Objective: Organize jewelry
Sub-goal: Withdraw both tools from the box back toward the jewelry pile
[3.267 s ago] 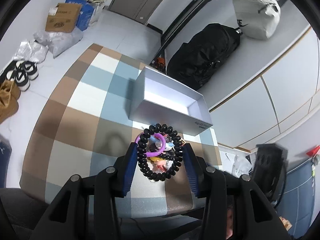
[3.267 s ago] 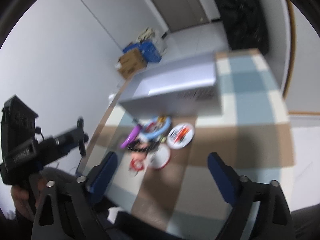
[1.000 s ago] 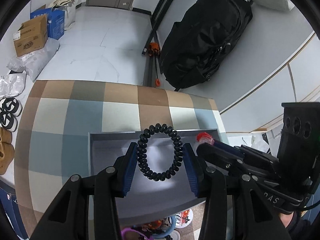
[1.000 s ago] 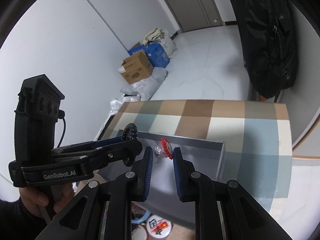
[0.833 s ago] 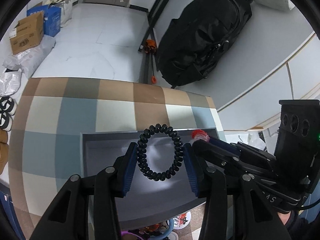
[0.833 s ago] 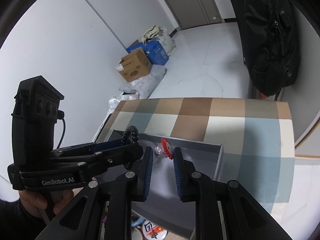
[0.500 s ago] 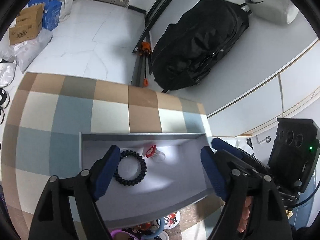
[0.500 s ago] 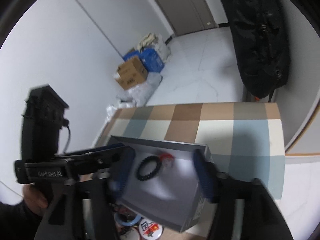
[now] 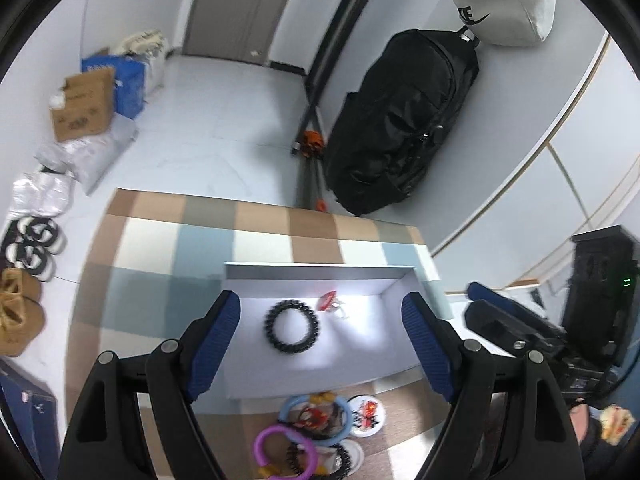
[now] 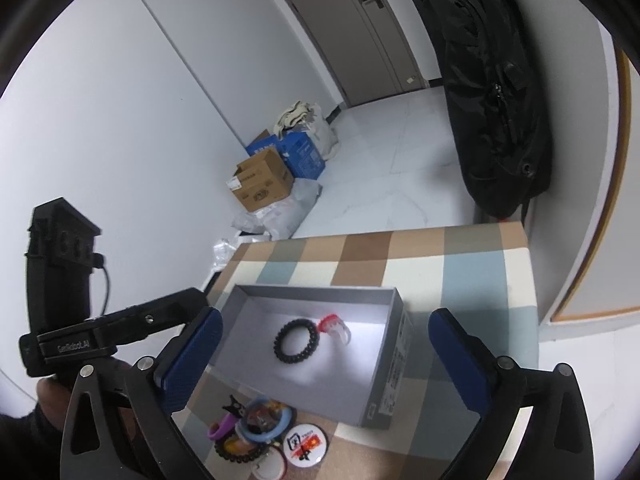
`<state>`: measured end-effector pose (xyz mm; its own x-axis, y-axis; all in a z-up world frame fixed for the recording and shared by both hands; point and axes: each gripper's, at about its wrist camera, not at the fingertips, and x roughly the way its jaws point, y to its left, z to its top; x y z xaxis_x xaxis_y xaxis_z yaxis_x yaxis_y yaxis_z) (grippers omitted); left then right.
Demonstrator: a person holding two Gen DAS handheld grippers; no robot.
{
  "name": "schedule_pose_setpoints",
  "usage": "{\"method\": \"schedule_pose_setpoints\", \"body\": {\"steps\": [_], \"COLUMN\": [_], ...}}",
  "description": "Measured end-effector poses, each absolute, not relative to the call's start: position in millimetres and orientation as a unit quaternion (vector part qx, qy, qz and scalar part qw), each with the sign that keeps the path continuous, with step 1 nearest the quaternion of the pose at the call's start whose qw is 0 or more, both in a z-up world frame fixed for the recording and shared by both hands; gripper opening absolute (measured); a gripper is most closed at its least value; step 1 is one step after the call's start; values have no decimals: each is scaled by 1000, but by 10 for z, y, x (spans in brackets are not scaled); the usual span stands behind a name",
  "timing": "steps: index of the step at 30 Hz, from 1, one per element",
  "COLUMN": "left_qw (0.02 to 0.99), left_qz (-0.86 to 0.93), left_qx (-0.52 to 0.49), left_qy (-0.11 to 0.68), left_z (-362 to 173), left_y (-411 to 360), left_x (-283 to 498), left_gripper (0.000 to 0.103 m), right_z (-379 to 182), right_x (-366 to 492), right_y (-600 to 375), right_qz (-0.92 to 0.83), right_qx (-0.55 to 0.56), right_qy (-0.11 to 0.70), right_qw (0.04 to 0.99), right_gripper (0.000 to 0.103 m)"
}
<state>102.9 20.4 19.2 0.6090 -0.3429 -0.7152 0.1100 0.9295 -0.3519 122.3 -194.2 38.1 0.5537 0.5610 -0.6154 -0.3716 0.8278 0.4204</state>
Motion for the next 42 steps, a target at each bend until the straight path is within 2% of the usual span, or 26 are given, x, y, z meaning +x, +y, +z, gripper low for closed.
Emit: {"method": "schedule_pose_setpoints", "body": {"steps": [13, 34, 42], "left_qw": [897, 840, 840], "left_qz": [-86, -146, -157], "left_qx": [-105, -201, -186], "left_qy": [420, 481, 485], "left_z": [60, -472, -527], "left_y": [213, 394, 269], "left_x": [601, 427, 466], "left_gripper": [80, 80, 80], "right_z": [402, 198, 174], "right_x": [679, 314, 271], "right_y": [-1767, -1658, -1656], "right_qz": [273, 255, 263], "right_qx": [85, 58, 57], "right_qy": [362, 392, 399], "right_qw": [887, 882, 877], "right_gripper": [103, 103, 103]}}
